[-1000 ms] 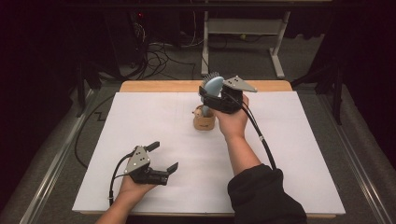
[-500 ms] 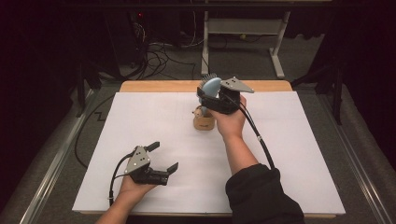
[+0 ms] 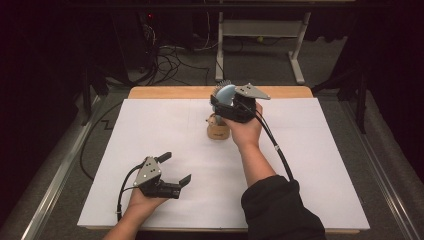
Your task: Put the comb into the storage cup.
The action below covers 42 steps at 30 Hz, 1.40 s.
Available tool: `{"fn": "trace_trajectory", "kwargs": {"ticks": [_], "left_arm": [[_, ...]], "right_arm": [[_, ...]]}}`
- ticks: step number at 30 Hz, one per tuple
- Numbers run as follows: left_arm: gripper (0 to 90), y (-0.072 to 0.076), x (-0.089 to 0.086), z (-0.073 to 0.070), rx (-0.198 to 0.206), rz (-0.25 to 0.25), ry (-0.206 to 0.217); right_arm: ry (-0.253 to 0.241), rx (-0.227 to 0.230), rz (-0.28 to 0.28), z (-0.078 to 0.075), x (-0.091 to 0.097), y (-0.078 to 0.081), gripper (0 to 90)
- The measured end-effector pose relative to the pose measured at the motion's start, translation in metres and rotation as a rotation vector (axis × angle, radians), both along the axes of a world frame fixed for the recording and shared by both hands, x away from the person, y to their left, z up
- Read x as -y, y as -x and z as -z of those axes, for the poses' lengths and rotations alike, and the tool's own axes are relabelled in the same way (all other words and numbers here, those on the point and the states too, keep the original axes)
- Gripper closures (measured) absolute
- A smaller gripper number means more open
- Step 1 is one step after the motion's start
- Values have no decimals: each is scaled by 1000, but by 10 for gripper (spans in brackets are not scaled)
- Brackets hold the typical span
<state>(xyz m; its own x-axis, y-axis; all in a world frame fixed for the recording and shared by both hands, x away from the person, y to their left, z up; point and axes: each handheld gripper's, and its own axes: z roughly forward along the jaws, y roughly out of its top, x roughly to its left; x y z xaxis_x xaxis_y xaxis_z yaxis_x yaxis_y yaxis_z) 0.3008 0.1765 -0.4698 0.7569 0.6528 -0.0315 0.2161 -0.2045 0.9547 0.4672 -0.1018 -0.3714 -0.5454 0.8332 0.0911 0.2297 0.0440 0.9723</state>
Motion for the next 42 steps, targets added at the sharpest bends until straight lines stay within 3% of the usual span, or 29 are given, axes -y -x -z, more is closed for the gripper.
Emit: {"fn": "trace_trajectory", "kwargs": {"ticks": [18, 42], "left_arm": [[3, -1, -4, -1, 0, -11, 11], [5, -1, -4, 0, 5, -10, 5]], "right_arm": [[-6, -18, 18, -1, 2, -2, 197], [-19, -57, 96, 2, 16, -3, 159]]}}
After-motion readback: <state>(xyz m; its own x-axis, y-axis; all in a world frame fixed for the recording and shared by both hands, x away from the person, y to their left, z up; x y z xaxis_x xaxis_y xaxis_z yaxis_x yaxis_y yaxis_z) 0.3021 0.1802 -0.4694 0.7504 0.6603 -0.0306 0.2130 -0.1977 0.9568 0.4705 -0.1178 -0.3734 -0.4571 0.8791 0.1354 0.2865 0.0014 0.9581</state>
